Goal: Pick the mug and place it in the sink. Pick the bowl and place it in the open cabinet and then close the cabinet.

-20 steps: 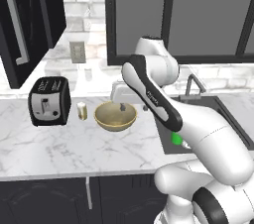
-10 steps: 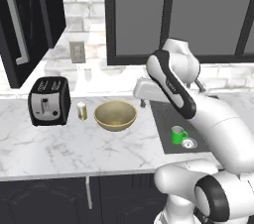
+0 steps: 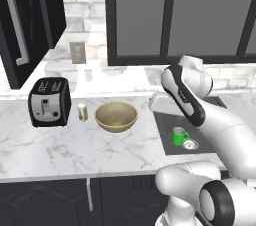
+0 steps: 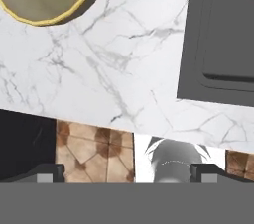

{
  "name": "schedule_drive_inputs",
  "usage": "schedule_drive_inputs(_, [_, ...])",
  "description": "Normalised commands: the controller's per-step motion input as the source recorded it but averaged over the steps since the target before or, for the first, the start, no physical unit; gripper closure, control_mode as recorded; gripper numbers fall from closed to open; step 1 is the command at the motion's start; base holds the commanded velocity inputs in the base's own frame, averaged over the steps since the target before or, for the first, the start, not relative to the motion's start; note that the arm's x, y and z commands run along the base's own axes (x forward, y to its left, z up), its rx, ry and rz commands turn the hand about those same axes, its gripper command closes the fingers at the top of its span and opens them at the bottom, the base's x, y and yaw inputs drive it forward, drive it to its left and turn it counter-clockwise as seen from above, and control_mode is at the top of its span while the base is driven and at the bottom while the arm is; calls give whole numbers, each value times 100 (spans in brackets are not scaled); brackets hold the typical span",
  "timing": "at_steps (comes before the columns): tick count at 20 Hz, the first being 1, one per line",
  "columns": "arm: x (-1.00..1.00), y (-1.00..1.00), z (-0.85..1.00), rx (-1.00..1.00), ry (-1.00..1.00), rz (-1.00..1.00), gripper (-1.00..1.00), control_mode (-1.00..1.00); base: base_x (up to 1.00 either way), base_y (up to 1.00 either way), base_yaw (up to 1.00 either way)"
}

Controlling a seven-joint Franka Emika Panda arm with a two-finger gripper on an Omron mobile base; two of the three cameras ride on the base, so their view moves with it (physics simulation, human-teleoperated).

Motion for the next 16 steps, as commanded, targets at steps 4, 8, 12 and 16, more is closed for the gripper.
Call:
schedule_drive_inputs(4, [-1, 0, -50, -1, 9, -17, -100, -100, 0, 0, 0])
schedule_drive_inputs(8, [24, 7, -7, -1, 6, -23, -100, -100, 0, 0, 0])
schedule_drive_inputs(12, [54, 5, 0, 0, 7, -21, -100, -100, 0, 0, 0])
schedule_drive_inputs(16, [49, 0, 0, 0, 6, -18, -100, -100, 0, 0, 0])
